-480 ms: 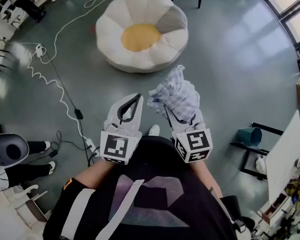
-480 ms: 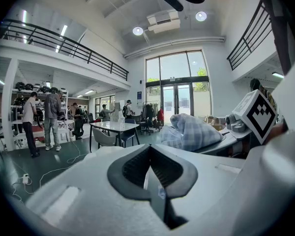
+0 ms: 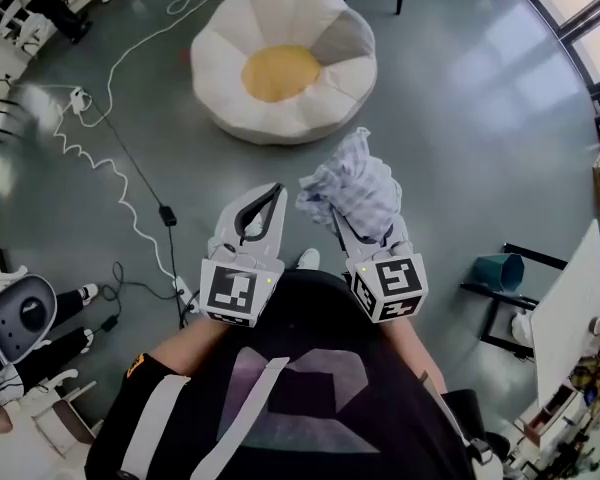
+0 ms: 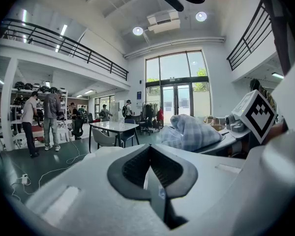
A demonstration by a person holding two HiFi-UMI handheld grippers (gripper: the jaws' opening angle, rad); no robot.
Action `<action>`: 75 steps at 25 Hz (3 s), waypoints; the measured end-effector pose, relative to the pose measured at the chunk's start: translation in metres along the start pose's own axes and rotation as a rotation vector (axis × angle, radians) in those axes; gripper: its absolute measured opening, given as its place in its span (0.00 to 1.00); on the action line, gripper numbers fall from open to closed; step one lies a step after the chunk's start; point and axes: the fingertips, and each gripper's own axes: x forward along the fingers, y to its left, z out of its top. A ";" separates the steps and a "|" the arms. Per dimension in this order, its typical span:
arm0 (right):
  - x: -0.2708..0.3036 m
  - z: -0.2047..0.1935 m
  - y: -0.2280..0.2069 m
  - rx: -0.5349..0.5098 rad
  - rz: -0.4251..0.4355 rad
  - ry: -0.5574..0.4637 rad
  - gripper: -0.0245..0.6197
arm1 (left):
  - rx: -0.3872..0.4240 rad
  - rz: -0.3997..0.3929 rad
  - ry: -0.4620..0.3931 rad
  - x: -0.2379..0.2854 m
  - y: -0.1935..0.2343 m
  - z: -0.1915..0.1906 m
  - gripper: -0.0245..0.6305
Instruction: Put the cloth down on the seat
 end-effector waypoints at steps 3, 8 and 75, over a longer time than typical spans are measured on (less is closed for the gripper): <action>0.002 -0.002 -0.002 0.021 -0.009 0.000 0.30 | 0.002 -0.010 -0.005 0.002 0.001 -0.002 0.04; 0.006 -0.002 -0.004 0.038 -0.027 -0.003 0.31 | 0.004 -0.027 -0.005 0.005 0.005 -0.005 0.04; 0.253 0.127 -0.146 0.011 0.122 0.039 0.31 | -0.056 0.141 0.025 0.236 0.178 0.048 0.04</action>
